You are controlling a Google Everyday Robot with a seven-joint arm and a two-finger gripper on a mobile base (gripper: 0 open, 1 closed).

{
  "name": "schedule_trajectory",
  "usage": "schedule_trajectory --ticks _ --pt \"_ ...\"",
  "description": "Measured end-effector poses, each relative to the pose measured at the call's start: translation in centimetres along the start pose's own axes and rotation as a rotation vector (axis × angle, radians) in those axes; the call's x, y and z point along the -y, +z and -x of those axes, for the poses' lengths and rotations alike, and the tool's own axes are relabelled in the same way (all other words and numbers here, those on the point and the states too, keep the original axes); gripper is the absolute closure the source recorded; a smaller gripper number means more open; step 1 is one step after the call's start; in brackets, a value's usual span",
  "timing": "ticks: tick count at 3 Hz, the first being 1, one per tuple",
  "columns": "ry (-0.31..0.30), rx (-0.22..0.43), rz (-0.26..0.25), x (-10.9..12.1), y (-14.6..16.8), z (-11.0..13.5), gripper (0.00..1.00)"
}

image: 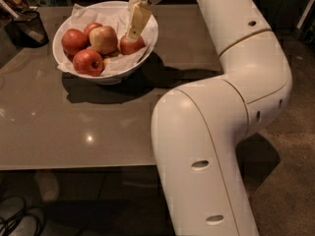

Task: Pick apple from white bowl

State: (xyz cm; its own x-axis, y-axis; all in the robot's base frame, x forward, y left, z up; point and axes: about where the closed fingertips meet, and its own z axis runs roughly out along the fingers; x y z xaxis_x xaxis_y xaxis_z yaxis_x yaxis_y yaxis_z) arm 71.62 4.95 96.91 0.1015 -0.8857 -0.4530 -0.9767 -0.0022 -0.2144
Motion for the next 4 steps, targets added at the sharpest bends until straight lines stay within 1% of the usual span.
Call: schedule_trajectory --ticks 2,4 --pt "0.025 -0.008 0.02 0.2 1.3 -0.5 0.27" --pt "0.031 -0.024 0.038 0.2 2.3 -0.8 0.27"
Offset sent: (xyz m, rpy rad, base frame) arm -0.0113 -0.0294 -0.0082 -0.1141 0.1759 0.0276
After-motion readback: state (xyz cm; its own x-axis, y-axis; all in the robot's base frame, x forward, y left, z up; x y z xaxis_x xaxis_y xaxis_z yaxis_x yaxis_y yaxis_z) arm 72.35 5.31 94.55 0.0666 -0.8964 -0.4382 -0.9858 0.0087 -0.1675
